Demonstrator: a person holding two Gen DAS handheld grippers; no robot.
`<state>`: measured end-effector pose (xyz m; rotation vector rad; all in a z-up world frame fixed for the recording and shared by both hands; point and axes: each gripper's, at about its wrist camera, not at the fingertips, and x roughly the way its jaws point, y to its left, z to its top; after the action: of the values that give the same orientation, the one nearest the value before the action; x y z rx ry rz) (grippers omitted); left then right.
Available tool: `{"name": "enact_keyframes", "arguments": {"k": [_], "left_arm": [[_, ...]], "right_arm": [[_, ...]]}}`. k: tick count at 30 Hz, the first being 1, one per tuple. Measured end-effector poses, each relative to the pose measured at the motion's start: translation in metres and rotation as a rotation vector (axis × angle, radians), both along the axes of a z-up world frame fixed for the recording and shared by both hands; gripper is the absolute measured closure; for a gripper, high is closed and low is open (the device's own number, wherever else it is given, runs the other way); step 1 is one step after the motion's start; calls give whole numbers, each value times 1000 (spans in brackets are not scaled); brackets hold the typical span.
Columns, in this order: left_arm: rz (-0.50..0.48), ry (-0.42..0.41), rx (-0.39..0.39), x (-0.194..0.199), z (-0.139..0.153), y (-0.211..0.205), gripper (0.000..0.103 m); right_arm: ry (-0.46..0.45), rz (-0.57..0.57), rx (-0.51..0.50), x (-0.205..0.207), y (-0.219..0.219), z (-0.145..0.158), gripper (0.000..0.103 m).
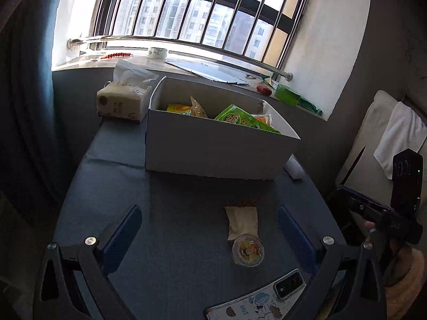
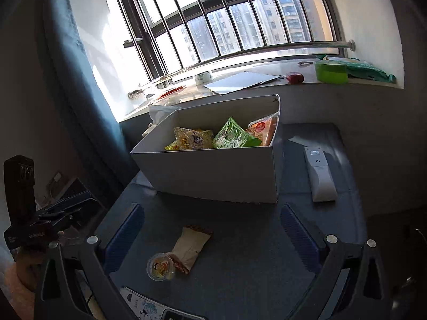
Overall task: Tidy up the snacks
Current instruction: 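Grasp the brown wafer pack with the right gripper, then grasp the round jelly cup with the left gripper while the right holds the wafer pack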
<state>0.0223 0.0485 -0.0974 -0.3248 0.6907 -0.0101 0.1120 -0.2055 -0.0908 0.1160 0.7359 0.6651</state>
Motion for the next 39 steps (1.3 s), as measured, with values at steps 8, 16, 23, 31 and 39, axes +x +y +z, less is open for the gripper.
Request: {"name": "enact_keyframes", "arguments": {"k": [8,16,23,31,39], "left_arm": [[22,40,-6,-33,-25,-9,0],[0,38,-9,-34,-24,-14,0],[19,38,-9,-40,-25,-5,0],[25,57,-6,-39,-33,-1,0],[-99,95,63,-15,-36,-30,0]], "right_arm": [[157,2,-45,-21,5,-55,0],[268,90,-72,4,68,-66,0],[327,59,-199,28,118,-87,0],[230,86,-354,24,141,-87,60],[175,62,-181,25,88,-47,61]]}}
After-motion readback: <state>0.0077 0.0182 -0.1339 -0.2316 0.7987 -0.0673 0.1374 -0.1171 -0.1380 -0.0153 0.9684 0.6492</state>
